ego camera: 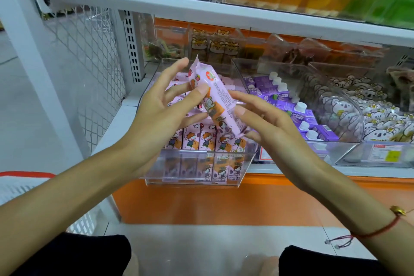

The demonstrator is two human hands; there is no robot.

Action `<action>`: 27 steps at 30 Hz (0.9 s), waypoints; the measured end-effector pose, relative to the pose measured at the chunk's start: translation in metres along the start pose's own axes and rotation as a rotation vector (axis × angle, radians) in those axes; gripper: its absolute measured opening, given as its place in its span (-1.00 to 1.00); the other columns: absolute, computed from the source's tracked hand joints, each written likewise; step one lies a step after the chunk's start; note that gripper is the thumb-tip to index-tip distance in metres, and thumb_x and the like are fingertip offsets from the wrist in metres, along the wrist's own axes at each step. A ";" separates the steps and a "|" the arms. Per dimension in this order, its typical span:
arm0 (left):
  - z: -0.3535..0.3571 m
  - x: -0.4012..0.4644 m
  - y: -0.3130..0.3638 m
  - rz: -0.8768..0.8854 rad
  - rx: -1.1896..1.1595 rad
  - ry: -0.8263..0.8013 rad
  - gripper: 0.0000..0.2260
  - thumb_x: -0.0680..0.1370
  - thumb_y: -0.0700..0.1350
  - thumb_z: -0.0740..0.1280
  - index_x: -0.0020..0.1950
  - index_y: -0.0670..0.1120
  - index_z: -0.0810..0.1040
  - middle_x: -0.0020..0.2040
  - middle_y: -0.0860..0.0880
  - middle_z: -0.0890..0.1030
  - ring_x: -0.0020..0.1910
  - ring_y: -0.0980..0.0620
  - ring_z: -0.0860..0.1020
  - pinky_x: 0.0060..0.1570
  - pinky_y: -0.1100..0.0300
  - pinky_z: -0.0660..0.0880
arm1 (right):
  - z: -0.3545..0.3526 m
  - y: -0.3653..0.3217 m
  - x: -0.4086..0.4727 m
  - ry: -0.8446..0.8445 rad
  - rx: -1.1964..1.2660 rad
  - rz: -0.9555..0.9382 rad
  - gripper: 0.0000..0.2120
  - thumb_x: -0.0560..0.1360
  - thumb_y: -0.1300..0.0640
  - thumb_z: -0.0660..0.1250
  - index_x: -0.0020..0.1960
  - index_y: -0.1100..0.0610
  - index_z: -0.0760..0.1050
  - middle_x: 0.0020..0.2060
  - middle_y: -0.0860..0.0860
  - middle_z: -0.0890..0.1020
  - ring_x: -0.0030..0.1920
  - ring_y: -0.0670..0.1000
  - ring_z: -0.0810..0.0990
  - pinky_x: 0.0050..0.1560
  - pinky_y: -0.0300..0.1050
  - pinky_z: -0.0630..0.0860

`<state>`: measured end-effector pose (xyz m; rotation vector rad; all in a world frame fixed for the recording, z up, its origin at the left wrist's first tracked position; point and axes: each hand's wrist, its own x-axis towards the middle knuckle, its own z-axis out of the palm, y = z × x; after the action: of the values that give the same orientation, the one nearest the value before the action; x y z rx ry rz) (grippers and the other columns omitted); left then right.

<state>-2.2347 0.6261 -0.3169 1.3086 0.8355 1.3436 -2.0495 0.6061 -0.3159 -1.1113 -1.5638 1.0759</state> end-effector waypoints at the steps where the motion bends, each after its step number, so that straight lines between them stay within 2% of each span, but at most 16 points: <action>1: 0.000 0.000 0.001 0.001 0.018 0.007 -0.53 0.45 -0.04 0.40 0.36 0.15 0.43 0.18 -0.01 0.62 0.06 0.11 0.64 -0.05 0.25 0.60 | -0.001 -0.001 -0.001 0.003 -0.021 -0.018 -0.70 0.46 0.00 0.39 0.19 -0.09 0.54 0.04 0.00 0.65 0.01 0.02 0.63 0.12 -0.03 0.53; 4: 0.002 -0.001 0.000 -0.035 0.024 0.036 -0.65 0.49 -0.06 0.40 0.27 0.04 0.51 0.15 -0.05 0.63 -0.03 0.08 0.68 -0.11 0.24 0.61 | -0.002 -0.001 -0.001 0.018 -0.029 -0.022 -0.73 0.43 0.04 0.42 0.13 -0.03 0.57 -0.07 0.06 0.66 -0.17 -0.04 0.64 -0.08 -0.21 0.58; 5: 0.003 -0.001 -0.001 -0.048 0.027 0.061 -0.67 0.48 -0.06 0.41 0.24 0.00 0.52 0.13 -0.06 0.63 -0.06 0.07 0.68 -0.14 0.25 0.61 | -0.002 0.000 0.000 0.020 -0.021 -0.008 -0.77 0.47 0.07 0.38 0.12 -0.02 0.57 -0.10 0.03 0.67 -0.14 0.00 0.64 -0.04 -0.19 0.59; 7: 0.002 -0.001 -0.002 -0.061 0.054 0.106 -0.66 0.46 -0.04 0.43 0.21 -0.03 0.51 0.12 -0.06 0.62 -0.10 0.06 0.69 -0.18 0.26 0.61 | -0.002 0.002 0.001 0.017 0.000 0.017 -0.79 0.52 0.10 0.31 0.14 0.01 0.58 -0.11 0.01 0.69 -0.03 0.11 0.64 0.12 0.02 0.57; 8: 0.002 -0.001 -0.003 -0.055 0.075 0.122 -0.65 0.45 -0.02 0.44 0.20 -0.03 0.52 0.11 -0.05 0.61 -0.10 0.08 0.69 -0.16 0.27 0.61 | -0.002 0.002 0.001 0.015 0.006 0.021 -0.79 0.54 0.10 0.29 0.15 0.02 0.58 -0.11 0.01 0.70 -0.02 0.10 0.65 0.15 0.07 0.56; 11: 0.001 0.000 -0.003 -0.007 0.134 0.140 -0.69 0.43 0.01 0.45 0.14 0.00 0.55 0.09 0.06 0.61 -0.09 0.20 0.66 -0.09 0.32 0.59 | -0.002 0.000 0.001 0.016 -0.009 0.011 -0.78 0.55 0.09 0.27 0.16 0.02 0.57 -0.11 -0.03 0.70 0.00 0.06 0.66 0.15 0.07 0.56; 13: 0.000 0.001 -0.001 -0.008 0.110 0.128 -0.68 0.42 -0.02 0.46 0.15 0.02 0.55 0.08 0.07 0.64 -0.05 0.23 0.65 -0.11 0.34 0.58 | -0.001 0.000 0.001 0.021 -0.034 -0.001 -0.79 0.55 0.09 0.27 0.15 -0.01 0.58 -0.08 -0.05 0.70 0.04 0.07 0.63 0.17 0.06 0.55; 15: -0.006 0.002 0.002 -0.007 0.086 0.069 -0.63 0.40 -0.04 0.47 0.19 0.04 0.54 0.09 0.05 0.66 0.03 0.15 0.65 -0.08 0.30 0.59 | -0.001 0.000 0.002 0.024 -0.047 -0.013 -0.80 0.56 0.10 0.27 0.15 -0.02 0.58 -0.06 -0.07 0.70 0.06 0.03 0.63 0.17 0.00 0.54; 18: -0.019 0.001 0.009 0.084 0.240 0.025 -0.55 0.33 0.05 0.50 0.21 0.11 0.56 0.21 0.07 0.61 0.18 0.12 0.58 0.09 0.16 0.57 | 0.001 -0.001 0.005 -0.001 -0.024 -0.052 -0.78 0.55 0.13 0.29 0.15 -0.04 0.58 -0.03 -0.08 0.70 0.04 -0.09 0.64 0.13 -0.19 0.55; 20: -0.027 -0.001 0.016 0.208 0.284 0.018 -0.61 0.36 0.05 0.51 0.16 0.13 0.56 0.14 0.12 0.63 0.07 0.17 0.63 0.09 0.17 0.57 | 0.006 0.001 0.007 -0.013 -0.010 -0.086 -0.77 0.55 0.12 0.29 0.17 -0.09 0.55 -0.01 -0.10 0.69 0.04 -0.18 0.62 0.09 -0.31 0.52; 21: -0.032 -0.002 0.020 0.285 0.318 0.024 -0.65 0.39 0.04 0.52 0.13 0.15 0.55 0.09 0.15 0.65 0.00 0.20 0.63 0.07 0.22 0.57 | 0.010 0.004 0.008 -0.009 -0.035 -0.108 -0.75 0.56 0.12 0.28 0.19 -0.11 0.52 0.01 -0.10 0.68 0.07 -0.20 0.61 0.12 -0.31 0.51; 24: -0.053 -0.003 0.028 0.452 0.558 0.063 -0.71 0.42 0.07 0.48 0.08 0.27 0.50 -0.01 0.25 0.63 -0.07 0.26 0.60 -0.06 0.38 0.54 | 0.020 0.014 0.014 0.023 -0.339 -0.193 -0.67 0.57 0.09 0.26 0.32 -0.09 0.43 0.15 -0.11 0.59 0.19 -0.20 0.52 0.23 -0.25 0.43; 27: -0.075 -0.006 0.031 0.496 0.826 0.042 -0.73 0.45 0.12 0.44 0.08 0.34 0.46 0.05 0.26 0.59 -0.04 0.26 0.59 0.02 0.37 0.53 | 0.026 0.024 0.023 -0.054 -0.798 -0.271 -0.60 0.59 0.05 0.22 0.42 -0.01 0.34 0.30 -0.07 0.47 0.31 -0.09 0.38 0.27 -0.24 0.28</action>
<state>-2.3140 0.6269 -0.3009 2.2455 1.2145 1.4539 -2.0750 0.6292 -0.3401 -1.3183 -2.1922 0.2797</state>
